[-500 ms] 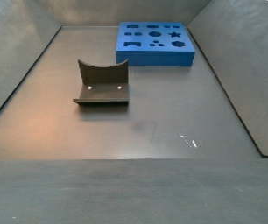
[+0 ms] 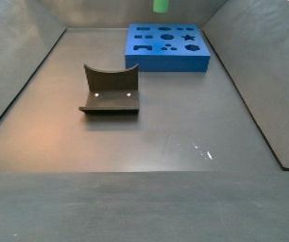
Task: Insert the oval object.
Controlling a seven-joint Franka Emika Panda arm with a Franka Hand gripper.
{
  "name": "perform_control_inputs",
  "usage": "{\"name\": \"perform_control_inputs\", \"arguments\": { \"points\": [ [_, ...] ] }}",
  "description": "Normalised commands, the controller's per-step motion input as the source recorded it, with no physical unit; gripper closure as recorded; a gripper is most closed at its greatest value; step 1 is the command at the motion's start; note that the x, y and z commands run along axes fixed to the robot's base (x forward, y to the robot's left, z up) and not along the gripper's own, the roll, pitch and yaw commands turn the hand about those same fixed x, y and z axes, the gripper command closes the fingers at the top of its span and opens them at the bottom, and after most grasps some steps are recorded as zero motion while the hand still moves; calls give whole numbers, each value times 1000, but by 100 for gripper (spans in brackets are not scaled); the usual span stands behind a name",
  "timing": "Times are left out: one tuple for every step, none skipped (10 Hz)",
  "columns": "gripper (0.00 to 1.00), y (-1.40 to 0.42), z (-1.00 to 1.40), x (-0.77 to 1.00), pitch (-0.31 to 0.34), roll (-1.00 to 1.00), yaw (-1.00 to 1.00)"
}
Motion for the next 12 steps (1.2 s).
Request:
{"name": "perform_control_inputs", "arguments": {
  "points": [
    [100, -209, -449, -286, 0, 49, -117],
    [100, -160, -423, -251, 0, 79, -100],
    [100, -60, -354, -149, 34, 107, -77],
    [100, -49, -374, -77, 10, 124, -26],
    [100, -3, -394, 0, 0, 121, -29],
    [100, 0, -309, 97, 0, 107, -29],
    [100, 0, -226, 151, 0, 113, -26],
    [100, 0, -191, 249, 40, 137, -9],
    [100, 0, -197, 297, 51, 147, 0],
    [100, -49, -226, 234, 26, 134, 0],
    [100, -166, -263, 86, 0, 113, 0],
    [100, -194, -231, 0, 0, 91, 0]
  ]
}}
